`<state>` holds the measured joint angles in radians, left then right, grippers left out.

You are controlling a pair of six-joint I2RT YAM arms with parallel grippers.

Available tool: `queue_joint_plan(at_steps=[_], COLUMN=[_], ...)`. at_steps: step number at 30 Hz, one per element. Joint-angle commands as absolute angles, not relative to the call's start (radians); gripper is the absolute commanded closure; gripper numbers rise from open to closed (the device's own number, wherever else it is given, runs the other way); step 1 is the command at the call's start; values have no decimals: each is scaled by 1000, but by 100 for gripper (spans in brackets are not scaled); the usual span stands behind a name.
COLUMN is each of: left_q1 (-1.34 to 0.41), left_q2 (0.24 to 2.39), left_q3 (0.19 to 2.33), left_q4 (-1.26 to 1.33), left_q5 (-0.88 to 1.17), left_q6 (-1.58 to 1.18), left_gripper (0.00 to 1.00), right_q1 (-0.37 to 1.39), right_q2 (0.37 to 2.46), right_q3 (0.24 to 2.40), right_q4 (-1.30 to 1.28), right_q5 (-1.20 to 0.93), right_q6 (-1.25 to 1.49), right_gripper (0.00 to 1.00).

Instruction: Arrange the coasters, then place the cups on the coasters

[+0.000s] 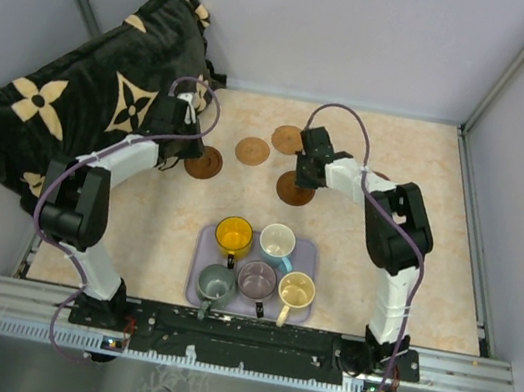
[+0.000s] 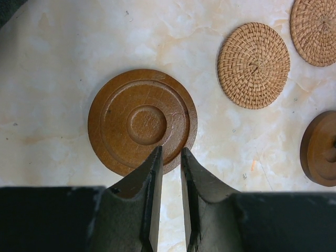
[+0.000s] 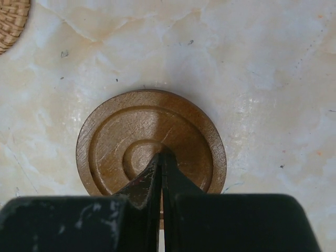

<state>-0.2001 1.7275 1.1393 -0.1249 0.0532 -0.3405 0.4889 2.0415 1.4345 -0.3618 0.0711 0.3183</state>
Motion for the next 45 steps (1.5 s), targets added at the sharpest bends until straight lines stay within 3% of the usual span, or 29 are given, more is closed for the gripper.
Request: queue_joint_plan(at_steps=[1,14,33,45], left_q1=[-193,-193,-193,-229], left_q2=[1710,1716,1735,1812], left_q3=[1133,1127,1137,1261], left_q4=[-101,-102,-57,134], left_q5=[66,63,83,198], left_q6=[-346,-340,-345,-267], left_gripper=[73,73,73,75], right_q1=[483,327,326,346], right_q2=[2066,2081,2085,2124], right_q3=[1447,1491,1529,1878], right_q4=[-434,-465,-431,-506], right_q5=[171,251,159,102], right_q6=[352,389,322,257], right_gripper=[100,100,100,100])
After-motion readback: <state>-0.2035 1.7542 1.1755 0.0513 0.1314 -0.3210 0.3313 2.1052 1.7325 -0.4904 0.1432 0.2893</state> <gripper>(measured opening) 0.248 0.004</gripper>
